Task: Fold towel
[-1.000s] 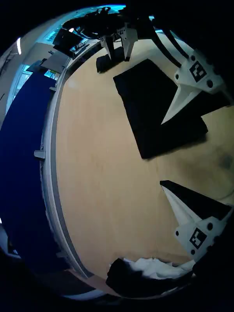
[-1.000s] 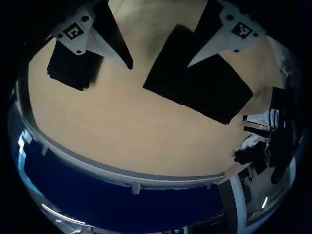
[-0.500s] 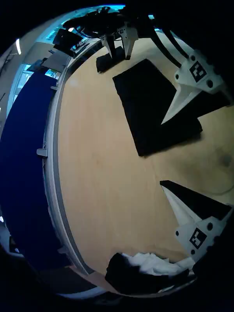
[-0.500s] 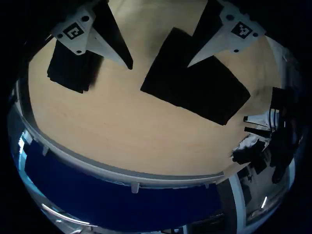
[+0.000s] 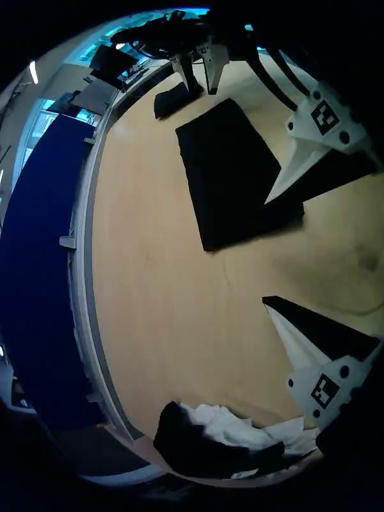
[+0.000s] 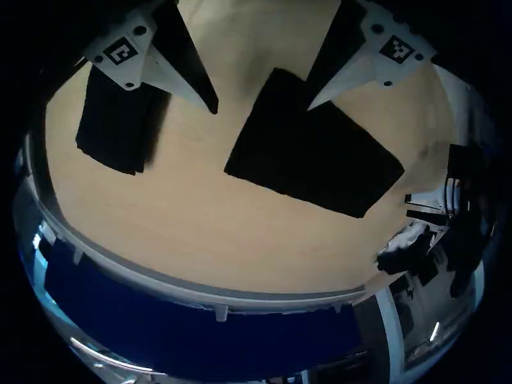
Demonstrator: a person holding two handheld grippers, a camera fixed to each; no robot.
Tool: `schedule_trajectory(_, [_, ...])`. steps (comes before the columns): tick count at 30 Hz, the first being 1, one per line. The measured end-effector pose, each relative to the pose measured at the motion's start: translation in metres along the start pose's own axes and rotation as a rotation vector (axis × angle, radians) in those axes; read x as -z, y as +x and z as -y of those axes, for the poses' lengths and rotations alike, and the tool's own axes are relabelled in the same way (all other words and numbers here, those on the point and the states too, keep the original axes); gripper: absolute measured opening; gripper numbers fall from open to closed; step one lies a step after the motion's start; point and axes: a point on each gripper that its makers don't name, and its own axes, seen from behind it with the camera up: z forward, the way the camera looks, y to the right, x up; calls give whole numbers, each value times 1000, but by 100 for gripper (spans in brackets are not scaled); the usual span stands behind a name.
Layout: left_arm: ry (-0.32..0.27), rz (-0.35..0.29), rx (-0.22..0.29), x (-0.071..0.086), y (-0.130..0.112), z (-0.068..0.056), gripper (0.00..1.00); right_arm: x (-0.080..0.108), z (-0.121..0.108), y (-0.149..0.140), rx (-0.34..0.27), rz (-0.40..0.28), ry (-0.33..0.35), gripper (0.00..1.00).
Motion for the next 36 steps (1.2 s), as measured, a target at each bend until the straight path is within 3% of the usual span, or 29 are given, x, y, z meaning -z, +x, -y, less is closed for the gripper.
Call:
schedule_trajectory(11, [29,-2,2,21,-30,-2,96,9,10,-18,-17,-2,-1,98])
schedule_trajectory(18, [63,-20,40,32,-37,3,96,10,15,-23,0,4,14,98])
schedule_trajectory(26, [108,-37,71,57,-53,12,96,6,26,-30,72,25,58,98])
schedule_trajectory(36, [166,-47,126,93,-86,19,96,-1,34,-41,205,85,118,98])
